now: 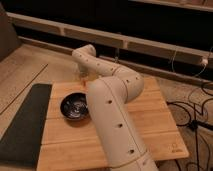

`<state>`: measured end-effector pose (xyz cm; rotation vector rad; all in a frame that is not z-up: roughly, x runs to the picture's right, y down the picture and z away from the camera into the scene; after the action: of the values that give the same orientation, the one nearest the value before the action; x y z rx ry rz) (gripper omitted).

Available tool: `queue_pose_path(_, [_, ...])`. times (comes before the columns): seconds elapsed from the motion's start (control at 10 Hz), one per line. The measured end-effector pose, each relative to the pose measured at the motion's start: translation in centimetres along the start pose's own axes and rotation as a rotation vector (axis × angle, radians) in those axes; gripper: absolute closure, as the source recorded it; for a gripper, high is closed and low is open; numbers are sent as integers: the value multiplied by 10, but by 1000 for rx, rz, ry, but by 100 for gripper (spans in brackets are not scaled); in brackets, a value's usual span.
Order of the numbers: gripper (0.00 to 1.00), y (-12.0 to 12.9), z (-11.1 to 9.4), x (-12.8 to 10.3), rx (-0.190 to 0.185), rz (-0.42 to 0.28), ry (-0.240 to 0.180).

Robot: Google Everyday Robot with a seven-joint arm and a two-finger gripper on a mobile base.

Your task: Place the pepper in the ceramic bowl

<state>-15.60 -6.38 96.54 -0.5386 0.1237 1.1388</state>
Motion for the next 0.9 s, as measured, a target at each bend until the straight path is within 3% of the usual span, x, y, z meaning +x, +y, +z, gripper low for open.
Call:
queue_pose_path(0.4, [82,59,-39,24,-24,-123,3])
queue_pose_path(0.7, [82,69,-64,64,-51,-83,-8])
queue_pose_path(0.9, [82,63,-73,101,-69,-23,23])
